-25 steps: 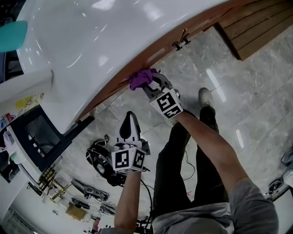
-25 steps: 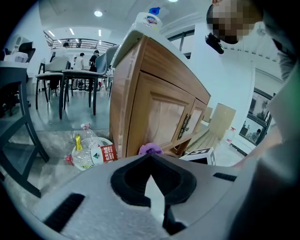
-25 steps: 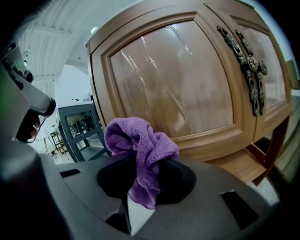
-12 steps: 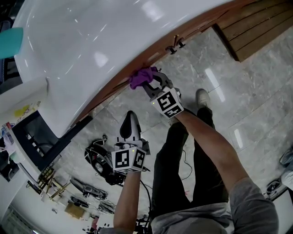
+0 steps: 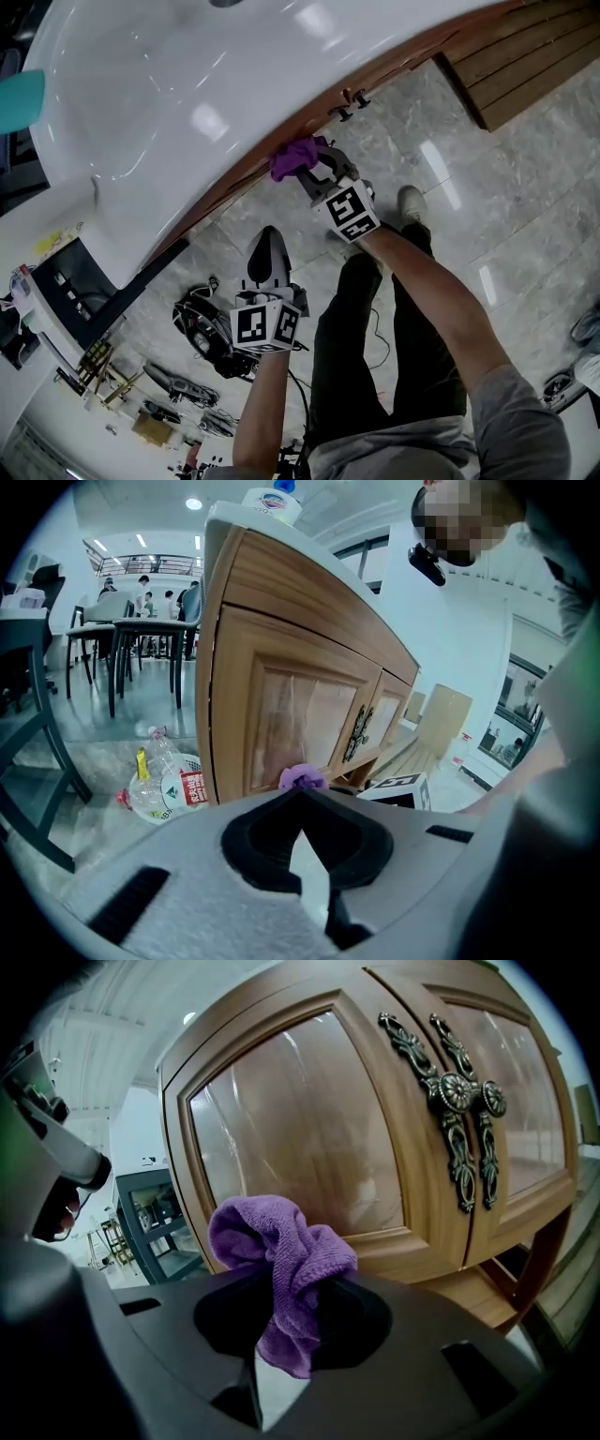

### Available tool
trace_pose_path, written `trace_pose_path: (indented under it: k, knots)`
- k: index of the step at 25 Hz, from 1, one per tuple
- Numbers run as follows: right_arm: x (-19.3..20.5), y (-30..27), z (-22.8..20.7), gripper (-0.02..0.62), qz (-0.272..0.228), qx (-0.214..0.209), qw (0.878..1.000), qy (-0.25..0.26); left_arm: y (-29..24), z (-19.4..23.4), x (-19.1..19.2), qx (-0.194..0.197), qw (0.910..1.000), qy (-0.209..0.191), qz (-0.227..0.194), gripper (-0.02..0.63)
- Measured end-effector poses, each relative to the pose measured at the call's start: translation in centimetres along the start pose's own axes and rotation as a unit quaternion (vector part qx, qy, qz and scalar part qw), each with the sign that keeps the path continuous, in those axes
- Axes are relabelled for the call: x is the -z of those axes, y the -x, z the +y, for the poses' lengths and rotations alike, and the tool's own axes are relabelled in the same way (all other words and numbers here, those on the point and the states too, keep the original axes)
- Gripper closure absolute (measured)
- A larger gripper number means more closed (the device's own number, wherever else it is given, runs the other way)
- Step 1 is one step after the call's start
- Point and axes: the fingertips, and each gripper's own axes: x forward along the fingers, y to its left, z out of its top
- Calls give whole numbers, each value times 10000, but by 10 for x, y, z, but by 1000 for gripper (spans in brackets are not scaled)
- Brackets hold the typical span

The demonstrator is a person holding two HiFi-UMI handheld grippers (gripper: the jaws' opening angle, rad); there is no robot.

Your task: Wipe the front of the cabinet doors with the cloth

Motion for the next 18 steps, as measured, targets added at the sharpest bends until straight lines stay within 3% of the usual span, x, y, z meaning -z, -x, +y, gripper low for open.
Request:
trace_pose_path:
  k: [18]
  knots:
    - [-8, 19, -43, 500, 17, 79, 10000, -8, -18, -32, -3, -24, 10000, 41, 69, 597]
